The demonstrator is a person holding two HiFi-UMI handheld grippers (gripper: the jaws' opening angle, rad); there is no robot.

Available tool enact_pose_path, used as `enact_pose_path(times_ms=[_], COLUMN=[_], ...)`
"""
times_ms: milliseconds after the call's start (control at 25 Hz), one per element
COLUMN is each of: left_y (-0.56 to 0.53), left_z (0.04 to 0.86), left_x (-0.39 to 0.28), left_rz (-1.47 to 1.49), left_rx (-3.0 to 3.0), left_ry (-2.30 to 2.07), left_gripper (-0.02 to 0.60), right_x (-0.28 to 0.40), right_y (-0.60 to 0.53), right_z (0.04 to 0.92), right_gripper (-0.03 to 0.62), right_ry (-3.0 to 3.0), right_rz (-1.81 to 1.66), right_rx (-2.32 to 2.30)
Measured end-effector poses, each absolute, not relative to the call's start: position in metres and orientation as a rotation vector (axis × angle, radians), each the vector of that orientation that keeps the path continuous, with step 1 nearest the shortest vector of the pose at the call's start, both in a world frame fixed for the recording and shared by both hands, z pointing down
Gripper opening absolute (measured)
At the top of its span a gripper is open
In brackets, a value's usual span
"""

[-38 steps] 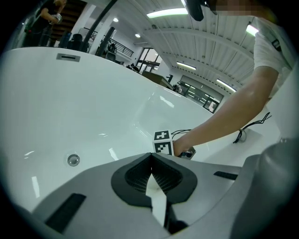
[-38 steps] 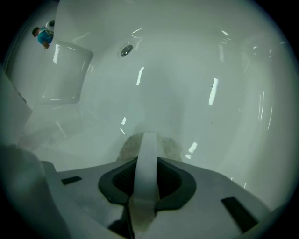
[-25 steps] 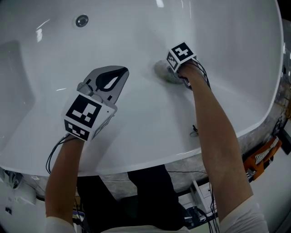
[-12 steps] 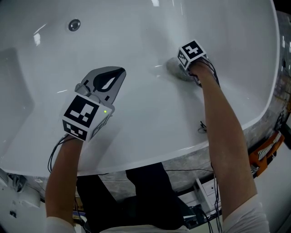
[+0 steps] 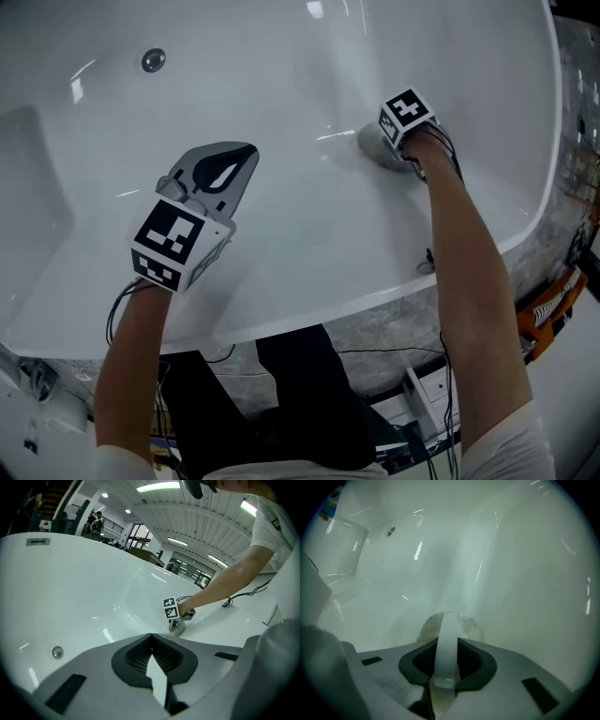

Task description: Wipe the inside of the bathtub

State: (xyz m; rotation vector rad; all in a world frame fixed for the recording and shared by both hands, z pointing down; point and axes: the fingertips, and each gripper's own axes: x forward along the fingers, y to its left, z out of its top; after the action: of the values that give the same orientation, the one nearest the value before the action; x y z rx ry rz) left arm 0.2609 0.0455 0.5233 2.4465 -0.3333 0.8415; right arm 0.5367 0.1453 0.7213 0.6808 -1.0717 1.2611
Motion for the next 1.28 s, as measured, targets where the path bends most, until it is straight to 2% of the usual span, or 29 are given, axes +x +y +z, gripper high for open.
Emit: enact_pose_path(times_ms=[600, 1040, 1280], left_y=[0.049, 0.044, 0.038], left_z=[0.463, 0.391, 0.327], left_x=[0.271, 0.243, 0.218], left_rz=[0.863, 0.86, 0.773], left_rx=[2.486, 2.494, 2.473], left_ry=[-0.35, -0.448, -0.549], left_gripper=[0.012, 0.012, 0.012], right_x=[0.546, 0.496, 0.443], right_y=[0.142, 0.114, 0.078], right_z=[0.662, 0.591, 0.51], right_gripper=[0.091, 0.091, 0.092], right_ry=[-1.201, -1.407, -1.652], right_rz=[1.316, 1.272, 1.145], right_rx=[0.843, 0.948, 1.068])
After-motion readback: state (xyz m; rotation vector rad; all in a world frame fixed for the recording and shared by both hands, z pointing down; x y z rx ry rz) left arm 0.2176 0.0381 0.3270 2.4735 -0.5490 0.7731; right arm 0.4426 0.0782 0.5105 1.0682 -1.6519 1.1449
